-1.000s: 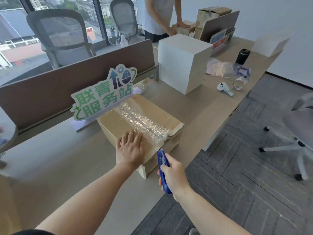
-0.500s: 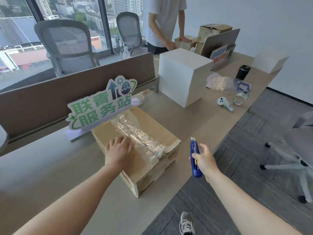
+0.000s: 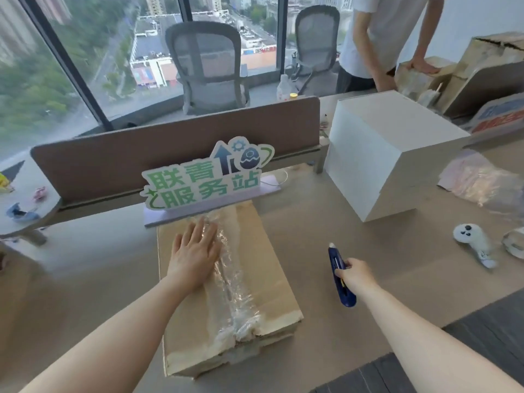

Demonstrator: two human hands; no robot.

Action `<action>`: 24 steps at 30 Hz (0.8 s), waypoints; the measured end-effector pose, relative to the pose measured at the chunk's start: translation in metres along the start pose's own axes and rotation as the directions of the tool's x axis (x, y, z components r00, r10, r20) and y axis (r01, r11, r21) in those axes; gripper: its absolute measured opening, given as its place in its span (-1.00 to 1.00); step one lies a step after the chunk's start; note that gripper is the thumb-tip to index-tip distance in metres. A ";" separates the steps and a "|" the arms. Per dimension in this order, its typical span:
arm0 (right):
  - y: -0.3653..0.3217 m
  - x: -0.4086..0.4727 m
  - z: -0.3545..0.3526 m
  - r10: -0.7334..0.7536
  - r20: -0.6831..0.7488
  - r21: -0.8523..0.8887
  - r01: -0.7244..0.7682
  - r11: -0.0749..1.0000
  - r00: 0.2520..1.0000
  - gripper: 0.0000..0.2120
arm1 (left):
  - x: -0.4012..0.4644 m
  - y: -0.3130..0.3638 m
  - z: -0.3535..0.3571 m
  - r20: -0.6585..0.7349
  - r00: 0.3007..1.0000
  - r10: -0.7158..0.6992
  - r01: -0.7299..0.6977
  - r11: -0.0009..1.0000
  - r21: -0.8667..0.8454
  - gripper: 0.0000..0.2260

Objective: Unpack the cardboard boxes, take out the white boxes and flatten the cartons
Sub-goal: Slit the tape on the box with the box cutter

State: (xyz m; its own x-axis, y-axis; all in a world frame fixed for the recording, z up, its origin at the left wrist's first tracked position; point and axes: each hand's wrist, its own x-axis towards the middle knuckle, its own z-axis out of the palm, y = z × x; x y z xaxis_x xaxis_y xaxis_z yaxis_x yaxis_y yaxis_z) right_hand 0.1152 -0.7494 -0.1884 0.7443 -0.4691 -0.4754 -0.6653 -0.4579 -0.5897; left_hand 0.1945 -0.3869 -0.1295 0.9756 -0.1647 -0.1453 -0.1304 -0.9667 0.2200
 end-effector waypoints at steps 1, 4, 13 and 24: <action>0.000 0.013 -0.003 -0.010 0.005 -0.032 0.010 0.999 1.000 -0.92 | -0.001 0.000 0.003 0.004 1.000 -0.020 0.020 1.000 0.019 -0.50; 0.003 0.045 -0.008 -0.031 0.033 -0.108 0.034 0.994 0.999 -0.90 | -0.001 0.001 0.004 0.016 0.998 -0.065 0.064 0.996 0.056 -0.50; 0.021 0.068 -0.004 -0.013 0.068 -0.253 0.030 0.967 0.998 -0.77 | 0.013 0.002 -0.016 -0.061 0.991 -0.119 0.116 0.992 -0.055 -0.50; -0.164 0.002 0.053 -0.716 -0.093 -0.091 0.711 0.698 0.692 -0.74 | 0.050 -0.013 -0.021 -0.108 0.918 -0.380 0.350 0.909 -0.224 -0.68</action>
State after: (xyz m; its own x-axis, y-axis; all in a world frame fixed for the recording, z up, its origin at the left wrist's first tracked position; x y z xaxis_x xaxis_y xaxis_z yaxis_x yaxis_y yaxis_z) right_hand 0.2290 -0.6357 -0.1274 0.9858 -0.0663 0.1541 0.0593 -0.7217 -0.6897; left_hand 0.2484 -0.3782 -0.1194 0.9648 0.2377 -0.1129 0.2628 -0.8929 0.3656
